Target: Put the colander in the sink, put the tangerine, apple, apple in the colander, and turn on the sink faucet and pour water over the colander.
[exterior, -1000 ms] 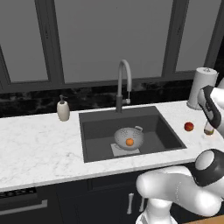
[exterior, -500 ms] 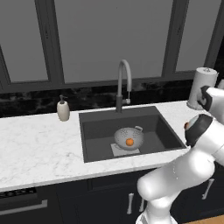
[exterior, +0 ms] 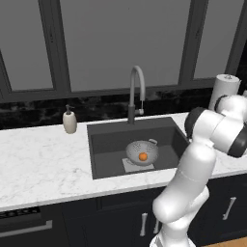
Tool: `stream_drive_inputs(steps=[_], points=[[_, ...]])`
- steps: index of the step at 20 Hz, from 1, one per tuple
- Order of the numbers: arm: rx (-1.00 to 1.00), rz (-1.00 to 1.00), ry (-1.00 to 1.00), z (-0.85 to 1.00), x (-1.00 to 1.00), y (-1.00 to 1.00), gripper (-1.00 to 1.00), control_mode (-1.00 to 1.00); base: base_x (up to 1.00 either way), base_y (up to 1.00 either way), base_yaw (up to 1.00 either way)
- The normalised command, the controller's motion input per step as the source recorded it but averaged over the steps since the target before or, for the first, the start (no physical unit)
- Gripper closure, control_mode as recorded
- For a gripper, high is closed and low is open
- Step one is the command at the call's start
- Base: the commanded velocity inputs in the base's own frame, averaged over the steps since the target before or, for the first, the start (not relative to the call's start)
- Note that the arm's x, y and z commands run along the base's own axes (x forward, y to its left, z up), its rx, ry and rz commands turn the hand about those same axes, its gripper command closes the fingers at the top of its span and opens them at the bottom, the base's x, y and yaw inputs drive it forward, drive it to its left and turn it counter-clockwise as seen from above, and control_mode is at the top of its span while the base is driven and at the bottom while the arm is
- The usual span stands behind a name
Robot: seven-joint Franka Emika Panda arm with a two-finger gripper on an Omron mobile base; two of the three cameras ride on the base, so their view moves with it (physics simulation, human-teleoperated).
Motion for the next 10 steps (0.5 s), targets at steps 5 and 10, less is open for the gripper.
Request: stream_drive_inputs(steps=[5, 10], points=[[0.0, 0.0, 0.02, -0.17, 0.43, -0.16, -1.0, -1.0, 0.0, 0.0, 0.0], [0.0, 0.0, 0.02, -0.06, 0.36, -0.15, -1.0, -1.0, 0.0, 0.0, 0.0]])
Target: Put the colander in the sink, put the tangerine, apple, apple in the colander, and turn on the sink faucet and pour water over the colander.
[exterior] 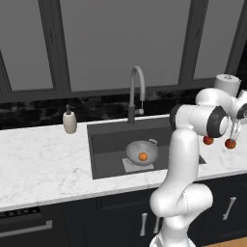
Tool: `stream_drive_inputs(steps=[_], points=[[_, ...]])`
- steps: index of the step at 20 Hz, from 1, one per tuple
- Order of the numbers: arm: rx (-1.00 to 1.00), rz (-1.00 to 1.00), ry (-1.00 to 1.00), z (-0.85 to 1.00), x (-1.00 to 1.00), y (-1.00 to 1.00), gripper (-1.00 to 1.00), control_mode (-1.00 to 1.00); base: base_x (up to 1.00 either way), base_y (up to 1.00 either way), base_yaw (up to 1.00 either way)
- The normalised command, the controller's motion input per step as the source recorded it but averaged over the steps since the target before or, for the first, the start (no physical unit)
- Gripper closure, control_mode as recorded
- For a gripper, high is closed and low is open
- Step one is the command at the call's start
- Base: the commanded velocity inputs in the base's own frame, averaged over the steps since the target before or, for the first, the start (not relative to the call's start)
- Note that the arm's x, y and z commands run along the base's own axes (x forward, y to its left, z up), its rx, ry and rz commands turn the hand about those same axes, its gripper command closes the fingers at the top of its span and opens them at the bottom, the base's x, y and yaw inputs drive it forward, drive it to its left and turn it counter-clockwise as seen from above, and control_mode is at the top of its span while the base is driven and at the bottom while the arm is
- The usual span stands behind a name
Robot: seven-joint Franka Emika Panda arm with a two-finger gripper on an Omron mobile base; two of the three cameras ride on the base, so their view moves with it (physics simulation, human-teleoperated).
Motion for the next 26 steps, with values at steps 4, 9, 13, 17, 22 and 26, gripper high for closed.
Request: stream_drive_inputs(steps=[4, 9, 13, 17, 22, 26], points=[[0.0, 0.0, 0.0, -0.31, 0.2, -0.16, -1.0, -1.0, 0.0, 0.0, 0.0], [0.0, -0.1, 0.02, -0.36, 0.18, 0.0, -1.0, -1.0, 0.0, 0.0, 0.0], [0.0, -0.14, 0.05, -0.34, 0.23, 0.0, -1.0, -1.0, 0.0, 0.0, 0.0], [0.0, -0.09, 0.06, -0.24, 0.05, 0.0, -1.0, -1.0, 0.0, 0.0, 0.0], [0.0, -0.06, 0.07, -0.39, 0.0, 0.0, -1.0, -1.0, 0.0, 0.0, 0.0], [0.0, -0.07, 0.08, -0.47, 0.0, 0.0, -1.0, -1.0, 0.0, 0.0, 0.0]])
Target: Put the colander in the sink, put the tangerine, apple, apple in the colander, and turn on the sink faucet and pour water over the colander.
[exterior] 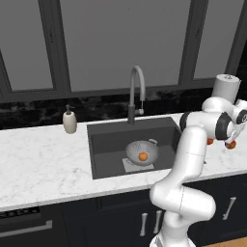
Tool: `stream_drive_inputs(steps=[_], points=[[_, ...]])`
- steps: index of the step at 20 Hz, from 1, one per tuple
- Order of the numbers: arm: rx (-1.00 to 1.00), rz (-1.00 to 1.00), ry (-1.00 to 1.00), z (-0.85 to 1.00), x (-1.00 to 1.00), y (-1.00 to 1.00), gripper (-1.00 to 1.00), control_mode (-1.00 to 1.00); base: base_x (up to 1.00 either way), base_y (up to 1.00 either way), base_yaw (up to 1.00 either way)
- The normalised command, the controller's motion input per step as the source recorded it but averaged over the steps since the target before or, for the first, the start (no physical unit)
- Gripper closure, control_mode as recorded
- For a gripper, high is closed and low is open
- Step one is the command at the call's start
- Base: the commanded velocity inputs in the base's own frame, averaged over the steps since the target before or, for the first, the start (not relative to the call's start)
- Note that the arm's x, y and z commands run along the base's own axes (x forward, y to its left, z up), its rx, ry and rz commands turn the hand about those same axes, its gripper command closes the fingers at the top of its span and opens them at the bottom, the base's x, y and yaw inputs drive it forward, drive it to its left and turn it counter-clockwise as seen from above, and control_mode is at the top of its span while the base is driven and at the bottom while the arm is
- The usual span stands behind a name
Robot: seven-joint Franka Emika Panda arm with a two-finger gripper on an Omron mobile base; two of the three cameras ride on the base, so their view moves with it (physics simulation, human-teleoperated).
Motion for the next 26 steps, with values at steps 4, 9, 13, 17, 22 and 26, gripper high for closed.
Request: stream_drive_inputs(steps=[4, 9, 13, 17, 22, 26], points=[[0.0, -0.09, 0.05, -0.58, -0.07, 0.0, -1.0, -1.0, 0.0, 0.0, 0.0], [0.0, -0.11, 0.0, -0.4, -0.43, 0.01, 1.0, -1.0, 0.0, 0.0, 0.0], [-0.01, -0.02, -0.25, 0.27, -0.79, 0.46, 1.0, -1.0, 0.0, 0.0, 0.0], [-0.12, 0.0, -0.43, 0.91, -0.57, 0.94, 1.0, -1.0, 0.0, 0.0, 0.0], [-0.18, 0.0, -0.49, 1.0, -0.47, 1.0, 1.0, -1.0, 0.0, 0.0, 0.0], [-0.12, 0.04, -0.53, 1.0, -0.29, 1.0, 1.0, -1.0, 0.0, 0.0, 0.0]])
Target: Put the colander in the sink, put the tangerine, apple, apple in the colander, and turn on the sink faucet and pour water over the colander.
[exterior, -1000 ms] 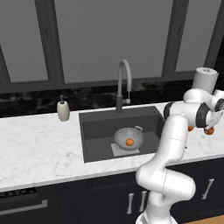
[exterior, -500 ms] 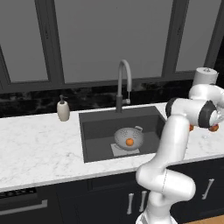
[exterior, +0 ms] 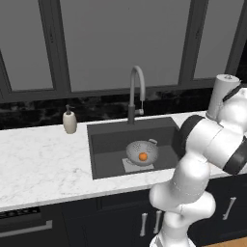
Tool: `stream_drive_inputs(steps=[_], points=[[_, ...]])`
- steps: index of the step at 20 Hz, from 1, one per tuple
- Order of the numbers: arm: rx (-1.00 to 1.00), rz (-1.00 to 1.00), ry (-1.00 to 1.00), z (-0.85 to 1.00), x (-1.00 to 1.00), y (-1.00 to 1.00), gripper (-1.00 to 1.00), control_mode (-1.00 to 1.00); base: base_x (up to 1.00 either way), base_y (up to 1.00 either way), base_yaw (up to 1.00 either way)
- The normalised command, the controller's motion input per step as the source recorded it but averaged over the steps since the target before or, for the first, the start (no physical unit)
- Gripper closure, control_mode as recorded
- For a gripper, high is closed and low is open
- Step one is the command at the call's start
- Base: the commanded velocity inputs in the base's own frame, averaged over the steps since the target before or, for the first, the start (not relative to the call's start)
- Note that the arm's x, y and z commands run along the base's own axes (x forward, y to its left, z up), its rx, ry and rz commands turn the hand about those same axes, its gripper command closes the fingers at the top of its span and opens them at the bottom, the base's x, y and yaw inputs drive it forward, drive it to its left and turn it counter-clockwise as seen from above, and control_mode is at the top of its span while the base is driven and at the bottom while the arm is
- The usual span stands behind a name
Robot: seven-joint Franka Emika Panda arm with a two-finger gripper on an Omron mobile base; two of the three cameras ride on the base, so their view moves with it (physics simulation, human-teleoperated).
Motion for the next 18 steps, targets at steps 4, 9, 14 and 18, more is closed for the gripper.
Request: stream_drive_inputs(steps=[4, 9, 14, 18], points=[[-0.06, 0.09, -0.4, 0.97, -0.13, 1.0, 1.0, -1.0, 0.0, 0.0, 0.0], [0.0, 0.27, -0.2, 0.75, 0.0, 0.89, 1.0, -1.0, 0.0, 0.0, 0.0], [0.0, 0.51, 0.04, 0.14, 0.15, 0.34, 1.0, -1.0, 0.0, 0.0, 0.0], [0.0, 0.55, 0.01, -0.09, 0.13, 0.23, 1.0, -1.0, 0.0, 0.0, 0.0]])
